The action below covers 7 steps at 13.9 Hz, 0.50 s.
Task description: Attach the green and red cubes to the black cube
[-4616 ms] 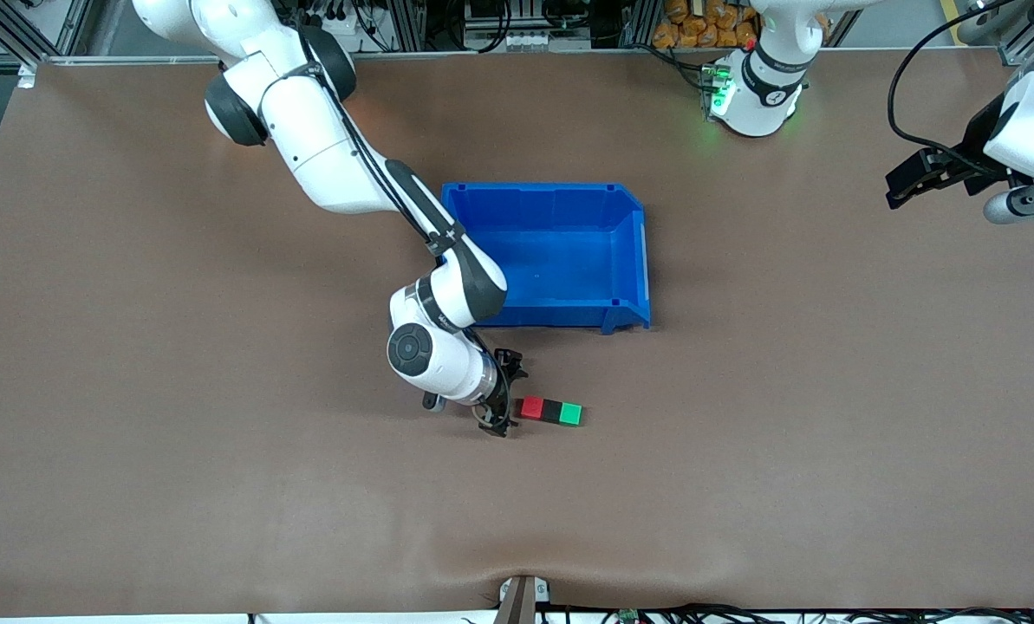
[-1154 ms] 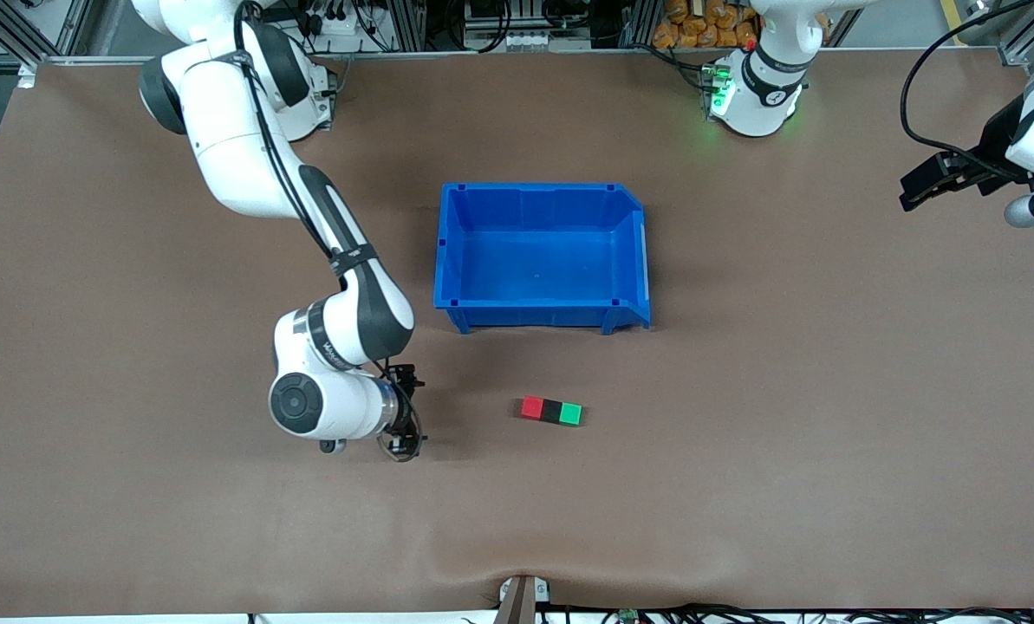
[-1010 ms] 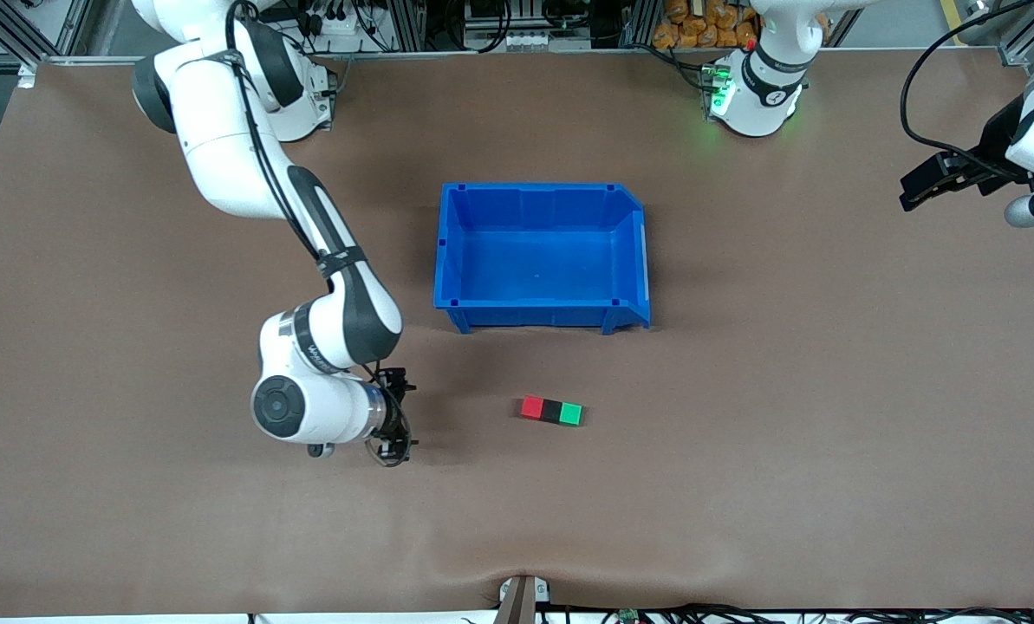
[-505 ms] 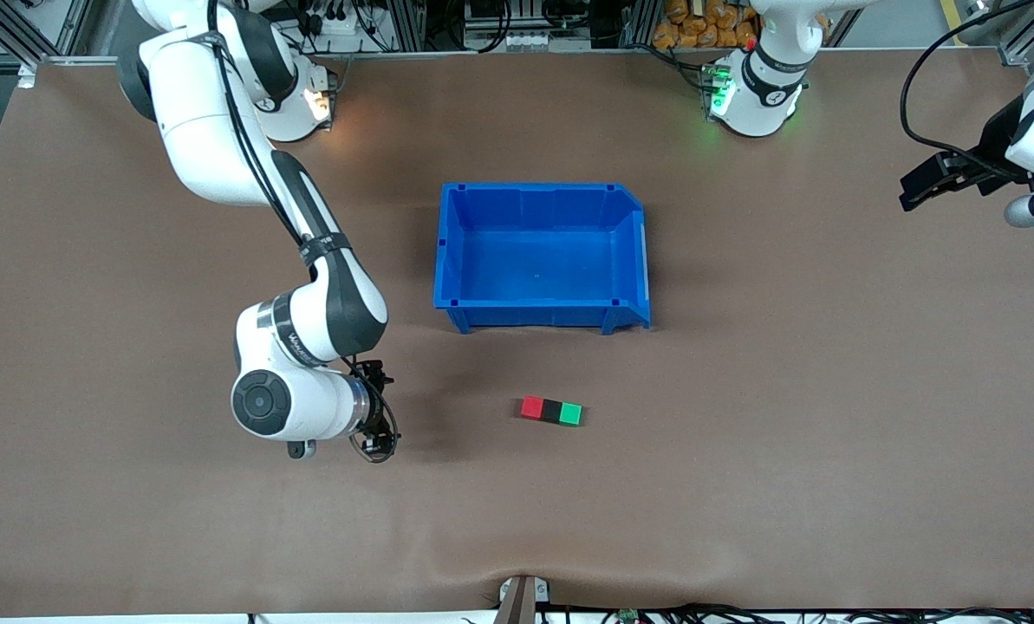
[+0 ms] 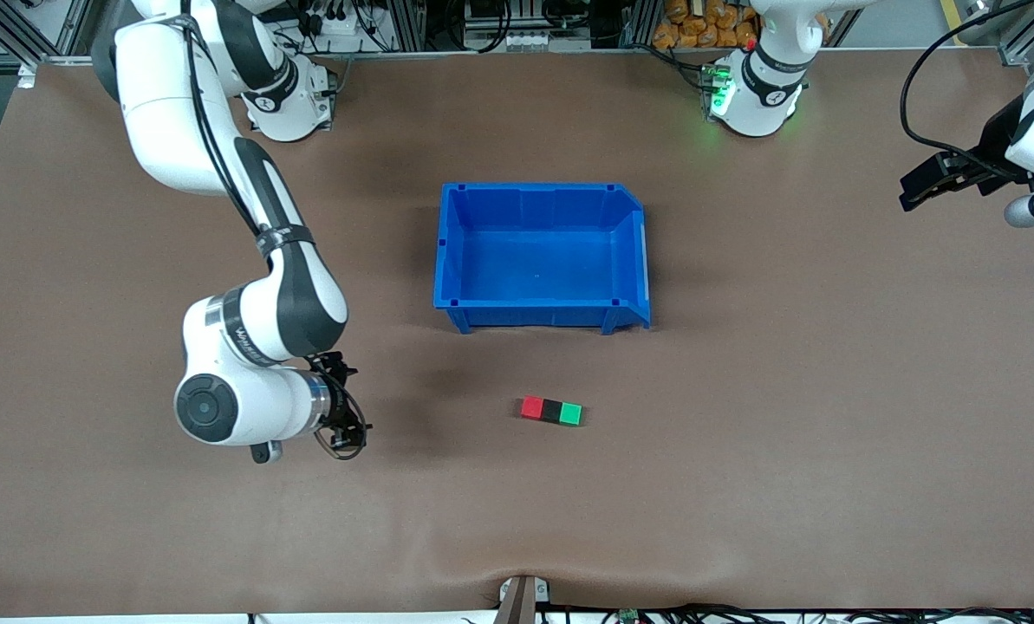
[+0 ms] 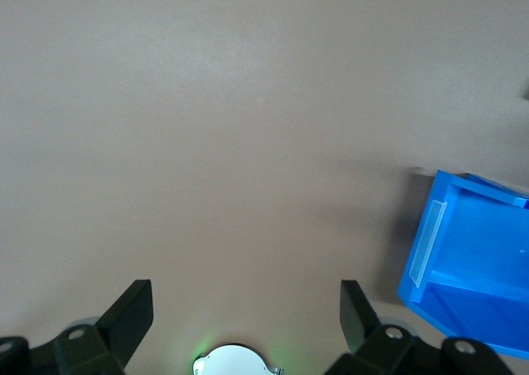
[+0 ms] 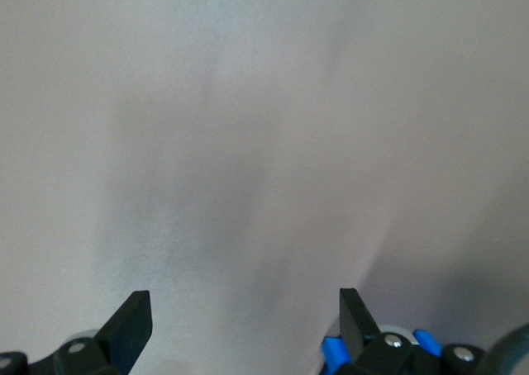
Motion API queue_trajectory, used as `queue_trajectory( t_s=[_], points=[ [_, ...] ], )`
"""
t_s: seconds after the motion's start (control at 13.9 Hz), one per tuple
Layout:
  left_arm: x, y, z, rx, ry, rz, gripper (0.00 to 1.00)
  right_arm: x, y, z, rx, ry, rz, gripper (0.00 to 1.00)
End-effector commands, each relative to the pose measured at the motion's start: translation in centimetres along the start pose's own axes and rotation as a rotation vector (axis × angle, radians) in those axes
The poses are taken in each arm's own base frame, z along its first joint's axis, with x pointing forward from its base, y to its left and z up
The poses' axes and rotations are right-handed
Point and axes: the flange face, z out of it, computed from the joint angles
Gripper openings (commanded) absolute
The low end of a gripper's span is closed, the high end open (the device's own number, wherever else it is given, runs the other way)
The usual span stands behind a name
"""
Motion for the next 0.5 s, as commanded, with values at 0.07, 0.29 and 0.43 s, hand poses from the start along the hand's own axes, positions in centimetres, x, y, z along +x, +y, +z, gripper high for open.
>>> queue_trajectory(
  t_s=[0.07,0.29,0.43],
  points=[
    [0.0,-0.2,-0.3,-0.012,-0.005,0.018,1.0,0.7,1.1,-2.8,0.004,0.003,-0.064,1.0],
    [0.0,-0.1,-0.3,-0.013,-0.005,0.018,1.0,1.7,1.8,-3.3,-0.033,0.03,-0.097,1.0],
    [0.0,-0.2,-0.3,-0.013,-0.005,0.018,1.0,1.7,2.4,-4.2,-0.049,0.065,-0.154,1.0]
  ],
)
